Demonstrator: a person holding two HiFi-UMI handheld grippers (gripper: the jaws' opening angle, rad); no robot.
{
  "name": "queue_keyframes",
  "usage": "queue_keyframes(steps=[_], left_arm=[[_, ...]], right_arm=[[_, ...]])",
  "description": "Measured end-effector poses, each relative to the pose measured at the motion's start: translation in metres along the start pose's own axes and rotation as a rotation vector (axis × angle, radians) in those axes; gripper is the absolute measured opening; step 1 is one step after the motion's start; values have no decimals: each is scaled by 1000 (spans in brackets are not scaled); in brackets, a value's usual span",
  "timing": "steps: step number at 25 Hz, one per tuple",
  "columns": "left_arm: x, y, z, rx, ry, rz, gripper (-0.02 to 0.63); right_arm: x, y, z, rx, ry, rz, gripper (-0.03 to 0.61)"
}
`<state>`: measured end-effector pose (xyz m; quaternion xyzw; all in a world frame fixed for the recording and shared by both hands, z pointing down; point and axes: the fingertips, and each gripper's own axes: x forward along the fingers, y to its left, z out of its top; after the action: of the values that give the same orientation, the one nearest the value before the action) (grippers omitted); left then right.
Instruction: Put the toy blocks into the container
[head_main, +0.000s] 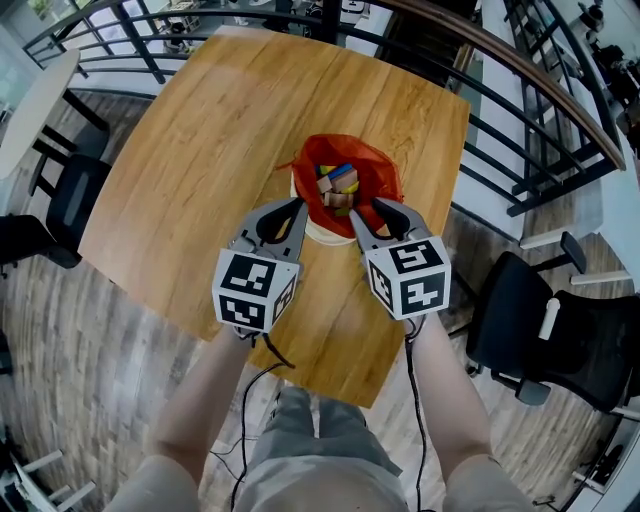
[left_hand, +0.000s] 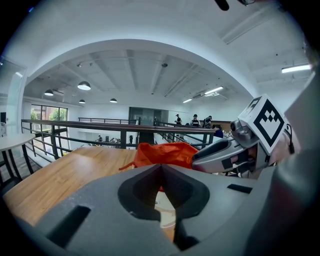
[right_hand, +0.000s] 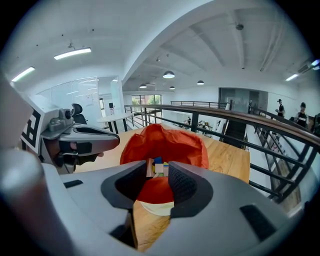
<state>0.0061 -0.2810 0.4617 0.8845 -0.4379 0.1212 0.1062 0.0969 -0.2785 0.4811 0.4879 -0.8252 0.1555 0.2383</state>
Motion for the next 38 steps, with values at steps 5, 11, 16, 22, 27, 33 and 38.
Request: queue_keyframes(steps=[5, 11, 16, 22, 27, 33, 38], left_arm=[[-14, -6, 20, 14, -27, -2, 11], [-45, -16, 69, 43, -108, -6, 11], [-73, -25, 102, 72, -167, 0, 11], [-118, -41, 134, 88, -243, 1, 11], [-159, -65, 157, 99, -306, -18, 11], [-212, -93, 187, 124, -388, -42, 11], [-248, -119, 197, 178, -420, -44, 11]], right_arm=[[-20, 2, 21, 7, -61, -12, 94], [-61, 7, 65, -8, -171, -16, 72], [-111, 18, 101, 1, -278, -3, 63], [-184, 52, 141, -35, -446, 64, 61], [-236, 76, 162, -61, -533, 95, 61], [-281, 101, 164, -82, -581, 105, 58], [-309, 126, 158, -104, -601, 132, 58]])
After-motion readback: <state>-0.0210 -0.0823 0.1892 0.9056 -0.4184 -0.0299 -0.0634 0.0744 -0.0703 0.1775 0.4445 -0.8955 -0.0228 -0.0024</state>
